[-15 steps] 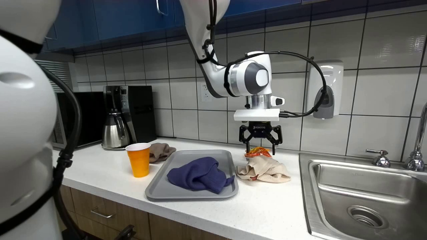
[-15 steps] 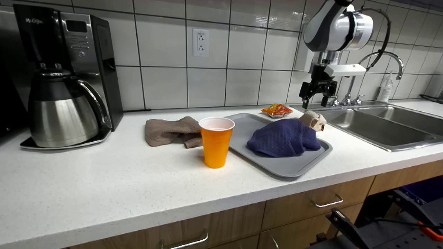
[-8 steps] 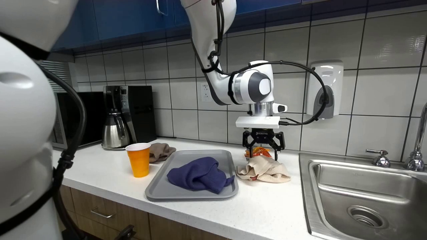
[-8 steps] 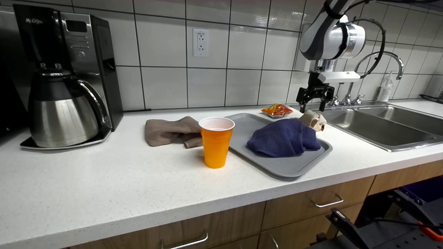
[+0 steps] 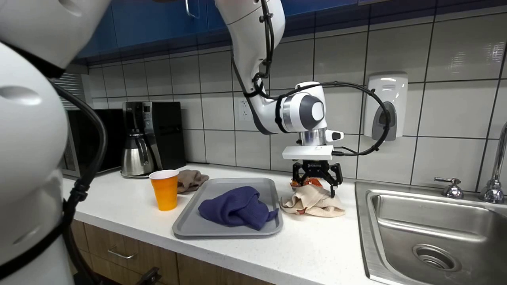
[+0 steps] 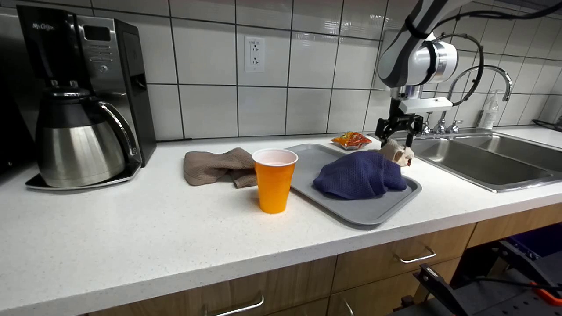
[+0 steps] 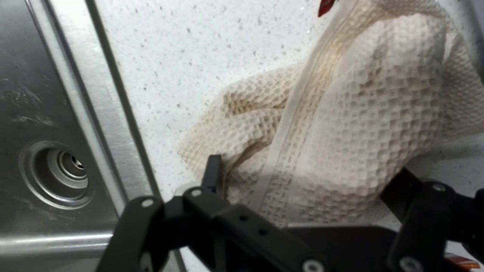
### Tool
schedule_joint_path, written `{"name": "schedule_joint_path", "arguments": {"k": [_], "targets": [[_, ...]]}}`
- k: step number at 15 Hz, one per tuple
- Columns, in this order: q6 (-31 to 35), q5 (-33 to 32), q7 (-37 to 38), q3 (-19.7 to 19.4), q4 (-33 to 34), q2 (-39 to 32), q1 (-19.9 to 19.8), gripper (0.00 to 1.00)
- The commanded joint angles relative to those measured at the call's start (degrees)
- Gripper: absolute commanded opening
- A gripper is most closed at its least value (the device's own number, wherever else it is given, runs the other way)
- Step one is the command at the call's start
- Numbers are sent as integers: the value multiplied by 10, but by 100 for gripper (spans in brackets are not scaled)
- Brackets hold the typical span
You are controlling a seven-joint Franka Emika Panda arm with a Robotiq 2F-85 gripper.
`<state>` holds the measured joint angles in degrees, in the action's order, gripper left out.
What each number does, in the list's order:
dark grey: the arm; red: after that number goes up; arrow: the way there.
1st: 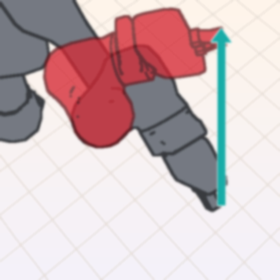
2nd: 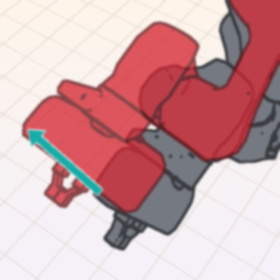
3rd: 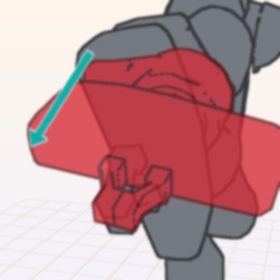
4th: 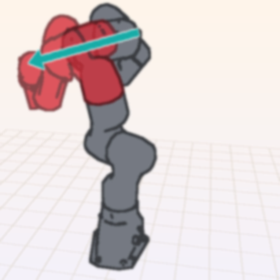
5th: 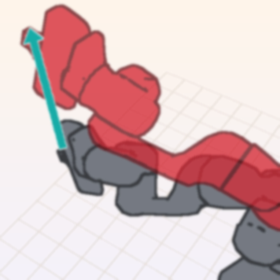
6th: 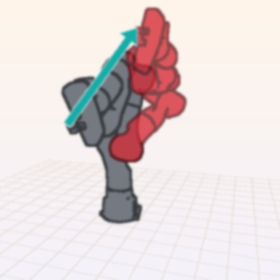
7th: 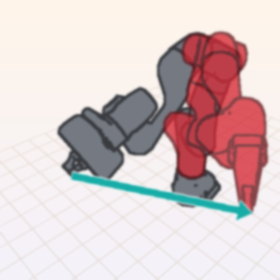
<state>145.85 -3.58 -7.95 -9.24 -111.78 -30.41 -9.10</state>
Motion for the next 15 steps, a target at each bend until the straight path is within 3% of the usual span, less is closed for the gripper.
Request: {"name": "schedule_joint_path", "arguments": {"k": [1,8,9,10,15], "targets": [[-5,-24,34,-10,25,-24,7,100],[-8,-24,33,-6,30,-33,4,100],[-7,-26,33,-7,29,-32,5,75],[-7,-27,33,-8,29,-31,6,73],[-6,-30,32,-8,26,-30,7,33]]}}
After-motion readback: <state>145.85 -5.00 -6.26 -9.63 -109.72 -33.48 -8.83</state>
